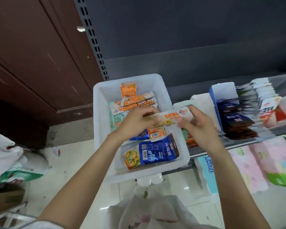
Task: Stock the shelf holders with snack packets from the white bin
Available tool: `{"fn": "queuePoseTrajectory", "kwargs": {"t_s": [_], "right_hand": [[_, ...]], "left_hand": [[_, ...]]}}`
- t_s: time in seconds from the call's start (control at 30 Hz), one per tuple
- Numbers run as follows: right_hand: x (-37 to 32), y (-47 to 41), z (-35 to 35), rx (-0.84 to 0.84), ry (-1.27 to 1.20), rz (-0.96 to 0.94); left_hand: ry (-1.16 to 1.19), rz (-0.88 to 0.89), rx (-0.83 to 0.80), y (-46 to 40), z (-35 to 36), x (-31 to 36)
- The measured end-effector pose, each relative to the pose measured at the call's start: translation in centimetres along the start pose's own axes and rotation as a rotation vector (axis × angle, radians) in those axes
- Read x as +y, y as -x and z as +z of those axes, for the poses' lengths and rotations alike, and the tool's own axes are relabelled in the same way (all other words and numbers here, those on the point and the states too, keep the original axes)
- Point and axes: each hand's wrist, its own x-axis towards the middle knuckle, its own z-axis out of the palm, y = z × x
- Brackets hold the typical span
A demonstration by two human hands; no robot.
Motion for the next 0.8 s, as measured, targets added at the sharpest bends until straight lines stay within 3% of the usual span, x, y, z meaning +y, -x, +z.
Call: {"fn": "queuePoseTrajectory", "kwargs": {"t_s": [0.1,0.2,0.27,0.37,0.5,0.6,0.7,0.8], "right_hand": [[0.4,2.8,-3.7,0.228,0.016,-0.114],[1.6,4.4,-6.2,0.503,0.078,-0.153],[3.1,4.9,-7.3,0.700,0.133,-0.113],[5.3,5.2,-8.3,0.887,0.180,0.018],[6.6,4.5,-7.9,0.840,0.382,-0.013],[7.4,3.0,-7.5,0.616,0.621,-0.124],[8.5,1.5,-7.6,0.346,1.036,-0.179],[8.5,0.7,-7.8,0.205,1.389,-0.137]], "left_hand": [[-0.211,0.330,0.125,-3.2,3.3,2.6],[-0.349,0.502,0.262,-5.8,7.1,4.3],[-0.395,0.450,0.273,-6.9,9.1,4.9],[-0.608,0.231,0.073,-7.8,11.1,3.7],[-0.824,0.191,-0.097,-6.6,12.0,1.6],[-0.787,0.267,-0.069,-5.9,11.8,1.2],[-0.717,0.268,-0.061,-5.7,11.4,1.4],[-0.662,0.231,-0.069,-5.7,11.0,1.5]]}}
